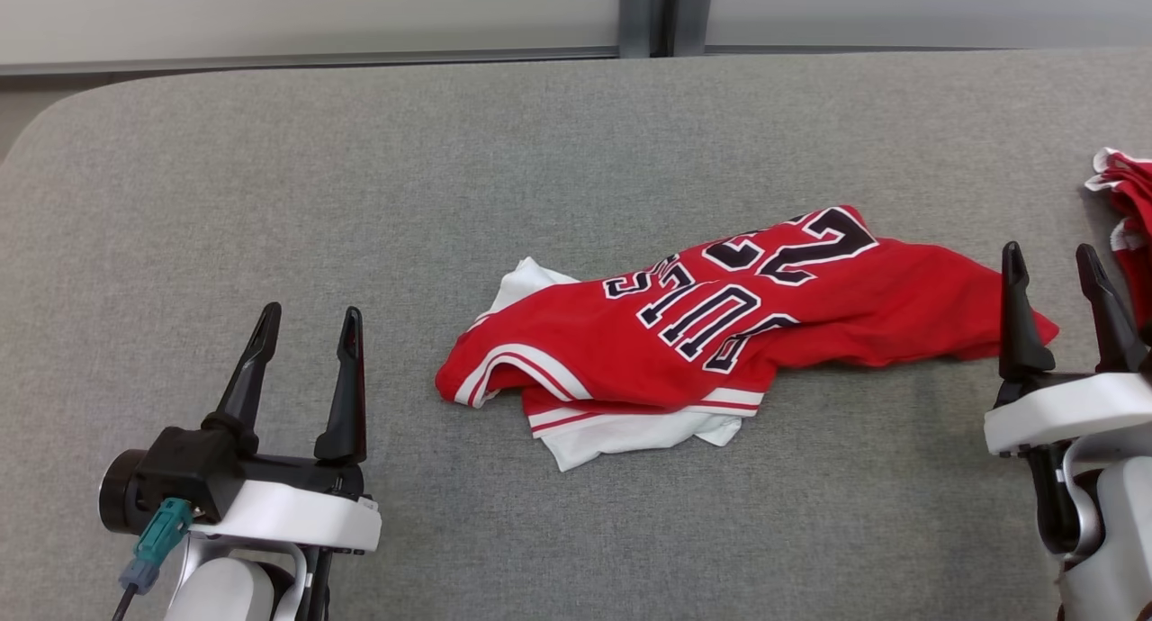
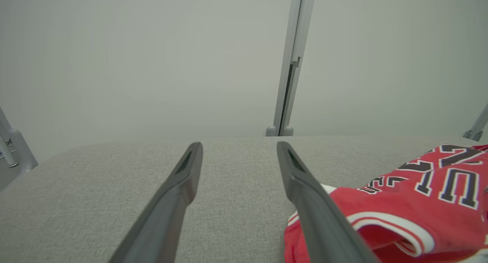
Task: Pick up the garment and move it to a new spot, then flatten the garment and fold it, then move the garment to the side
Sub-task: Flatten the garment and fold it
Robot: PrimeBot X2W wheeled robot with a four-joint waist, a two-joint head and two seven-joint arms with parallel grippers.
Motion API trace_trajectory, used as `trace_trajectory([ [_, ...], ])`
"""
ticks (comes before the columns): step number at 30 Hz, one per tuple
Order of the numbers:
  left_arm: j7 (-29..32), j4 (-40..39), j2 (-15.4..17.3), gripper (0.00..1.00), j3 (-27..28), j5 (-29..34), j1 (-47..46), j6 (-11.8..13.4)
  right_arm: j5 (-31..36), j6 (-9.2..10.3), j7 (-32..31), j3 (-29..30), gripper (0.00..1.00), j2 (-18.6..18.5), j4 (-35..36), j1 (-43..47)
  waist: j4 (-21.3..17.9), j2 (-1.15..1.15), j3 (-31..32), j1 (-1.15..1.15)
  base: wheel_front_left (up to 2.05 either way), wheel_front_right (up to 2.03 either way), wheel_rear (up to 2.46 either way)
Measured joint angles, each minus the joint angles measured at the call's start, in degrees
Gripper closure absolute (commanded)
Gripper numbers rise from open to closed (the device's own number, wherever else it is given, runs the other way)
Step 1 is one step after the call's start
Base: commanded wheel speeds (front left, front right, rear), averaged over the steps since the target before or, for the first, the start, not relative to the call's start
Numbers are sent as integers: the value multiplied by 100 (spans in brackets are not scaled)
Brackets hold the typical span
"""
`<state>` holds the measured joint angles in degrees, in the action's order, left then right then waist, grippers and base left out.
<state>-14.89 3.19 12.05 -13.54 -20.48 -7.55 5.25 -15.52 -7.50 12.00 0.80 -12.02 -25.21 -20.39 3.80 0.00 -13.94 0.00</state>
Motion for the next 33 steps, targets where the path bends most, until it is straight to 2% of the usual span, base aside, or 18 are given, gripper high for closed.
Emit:
trace_trajectory([
  [6,-3,19,20,0,34,31,16,-8,27,1,11,-285,0,63,665,411,-134,0,184,0,0,0,0],
  [15,-9,71,35,0,9,70,322,31,154,1,-505,-720,0,255,1675,1338,-241,0,635,0,0,0,0],
  [23,59,37,112,0,-8,42,787,136,222,1,-924,-759,0,399,2298,2168,-261,0,1094,0,0,0,0],
  [33,198,-118,178,0,-41,37,1006,227,255,1,-1171,-703,0,461,2686,2412,-234,0,1288,0,0,0,0],
])
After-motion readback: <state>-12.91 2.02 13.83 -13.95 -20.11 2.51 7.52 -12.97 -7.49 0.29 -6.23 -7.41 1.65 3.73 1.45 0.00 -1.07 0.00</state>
